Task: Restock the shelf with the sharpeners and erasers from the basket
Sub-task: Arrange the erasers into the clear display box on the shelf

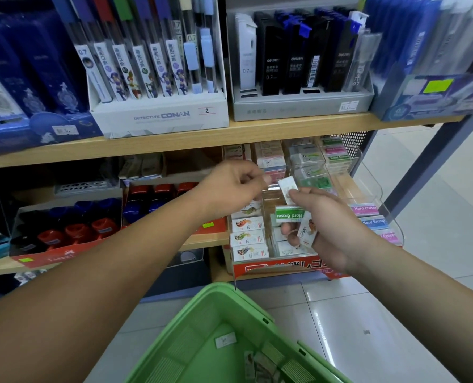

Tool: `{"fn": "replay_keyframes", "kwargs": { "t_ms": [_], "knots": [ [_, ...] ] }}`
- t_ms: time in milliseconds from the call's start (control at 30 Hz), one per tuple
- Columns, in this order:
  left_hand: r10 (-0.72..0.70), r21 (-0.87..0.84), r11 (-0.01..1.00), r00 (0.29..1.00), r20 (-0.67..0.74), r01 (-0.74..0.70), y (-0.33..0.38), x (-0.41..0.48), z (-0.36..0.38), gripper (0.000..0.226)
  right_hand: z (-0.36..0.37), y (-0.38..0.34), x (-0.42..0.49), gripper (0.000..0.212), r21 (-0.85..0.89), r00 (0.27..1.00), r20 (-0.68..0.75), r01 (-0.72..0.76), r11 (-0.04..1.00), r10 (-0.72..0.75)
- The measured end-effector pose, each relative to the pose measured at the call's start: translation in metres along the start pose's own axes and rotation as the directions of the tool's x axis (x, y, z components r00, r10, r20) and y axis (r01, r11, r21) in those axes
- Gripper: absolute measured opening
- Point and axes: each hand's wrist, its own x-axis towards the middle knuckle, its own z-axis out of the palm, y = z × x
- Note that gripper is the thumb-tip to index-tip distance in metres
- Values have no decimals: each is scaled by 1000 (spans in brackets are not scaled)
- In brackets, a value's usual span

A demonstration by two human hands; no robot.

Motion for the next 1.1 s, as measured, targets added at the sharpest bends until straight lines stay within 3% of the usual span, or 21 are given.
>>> {"fn": "replay_keyframes", "kwargs": {
  "t_ms": [100,367,467,533,667,733,900,1100],
  "knots": [
    [8,-120,993,988,154,11,11,-9,5,27,3,-2,-1,13,-12,1000,-3,12,1000,-12],
    [28,-220,975,971,239,26,25,-18,11,69,-4,-6,-10,12,-6,1000,2,5,1000,-5],
    [44,-225,974,955,295,25,34,-21,22,88,-10,-9,-15,24,48,999,35,-28,998,26],
    [60,-212,977,952,301,6,42,-21,29,91,-19,-14,-19,23,-46,999,-50,7,999,-10],
    [42,-197,980,939,341,27,60,-22,44,82,-56,-24,-28,13,-218,961,-226,112,970,-162],
    [27,-167,986,943,330,30,68,-20,53,60,-78,-27,-35,15,-284,939,-272,129,950,-209],
    [56,-136,989,997,56,-48,86,0,81,15,-118,-27,-53,20,-312,894,-358,159,937,-271],
    [36,-114,993,998,46,-30,93,24,133,14,-134,-21,-55,15,-342,901,-347,137,929,-261]
  ]
}}
